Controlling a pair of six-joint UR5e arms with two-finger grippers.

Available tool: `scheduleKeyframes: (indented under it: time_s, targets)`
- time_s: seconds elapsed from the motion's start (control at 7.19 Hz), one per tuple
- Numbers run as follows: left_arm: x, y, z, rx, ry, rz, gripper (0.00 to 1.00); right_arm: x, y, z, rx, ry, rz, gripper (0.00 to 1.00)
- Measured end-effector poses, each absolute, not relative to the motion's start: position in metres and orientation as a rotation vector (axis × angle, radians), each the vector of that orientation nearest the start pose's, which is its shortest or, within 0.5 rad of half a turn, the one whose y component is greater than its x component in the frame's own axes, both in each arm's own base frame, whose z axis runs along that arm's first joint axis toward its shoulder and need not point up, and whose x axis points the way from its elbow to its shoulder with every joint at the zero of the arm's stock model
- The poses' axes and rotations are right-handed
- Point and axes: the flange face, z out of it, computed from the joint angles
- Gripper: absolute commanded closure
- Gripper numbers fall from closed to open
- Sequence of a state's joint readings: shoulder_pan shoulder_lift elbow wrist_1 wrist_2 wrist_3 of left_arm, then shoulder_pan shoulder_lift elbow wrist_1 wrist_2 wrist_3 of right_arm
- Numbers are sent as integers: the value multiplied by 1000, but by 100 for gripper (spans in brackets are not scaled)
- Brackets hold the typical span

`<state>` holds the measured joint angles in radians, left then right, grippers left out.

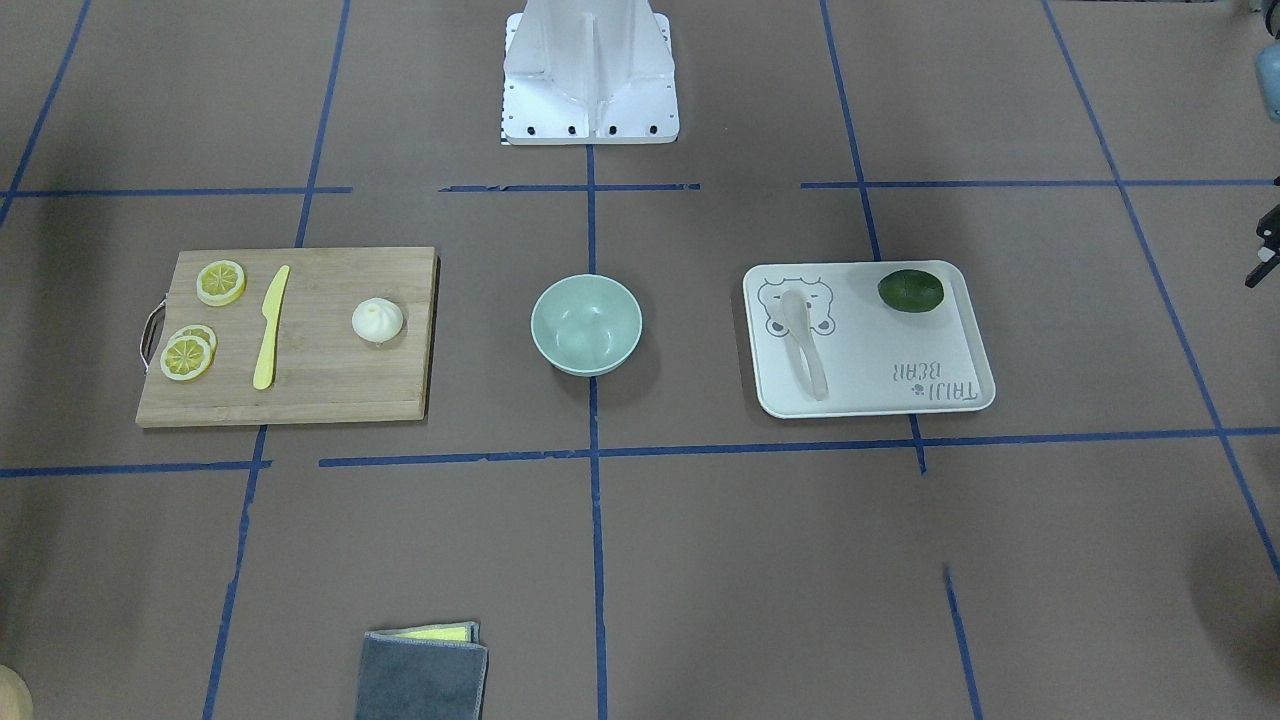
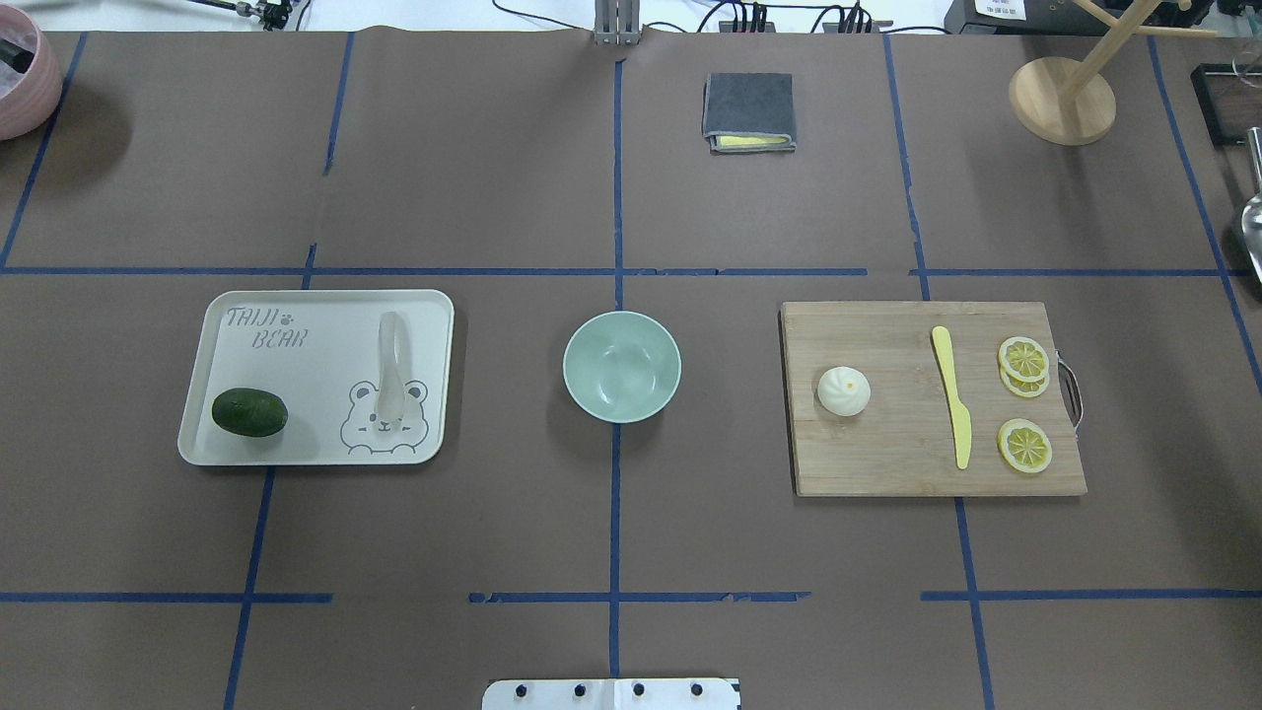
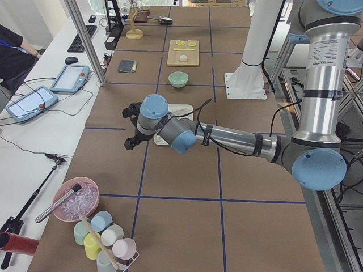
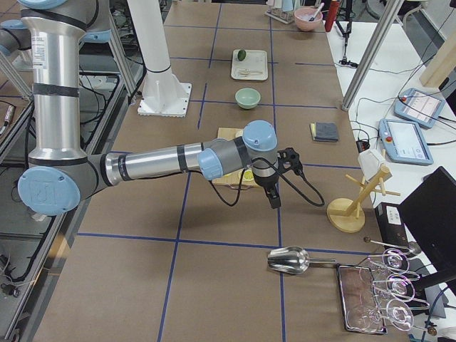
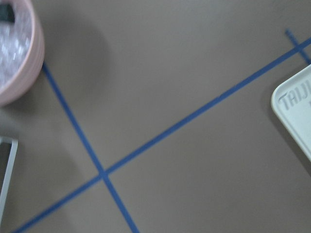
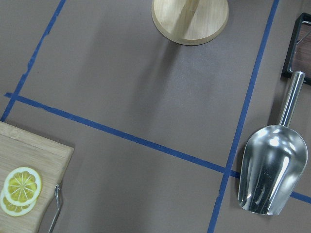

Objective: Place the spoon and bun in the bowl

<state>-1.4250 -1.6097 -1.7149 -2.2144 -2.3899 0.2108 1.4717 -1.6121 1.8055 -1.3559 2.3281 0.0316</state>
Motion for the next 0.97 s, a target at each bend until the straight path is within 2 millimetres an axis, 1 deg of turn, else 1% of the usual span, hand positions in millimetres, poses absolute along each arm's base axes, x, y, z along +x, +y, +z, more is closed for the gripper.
scheduleKeyframes:
  time_s: [0.14,0.28,0.42,0.7,0.83,0.97]
  targets:
    - [38,-524,466,890,785,680,0,16,-492,538,343,-773,-220,0]
    - [62,-526,449,887,844,641,0,16,-492,538,342,-773,-220,0]
    - [84,-528,439,850,899,588,0,17,-490,541,337,-773,-216,0]
    - [124,-532,426,787,935,479,0,17,-483,551,332,-775,-208,0]
    - [153,-530,417,774,927,426,0,17,-481,556,323,-784,-200,0]
    - [185,-522,412,741,924,362,0,16,-478,560,311,-800,-189,0]
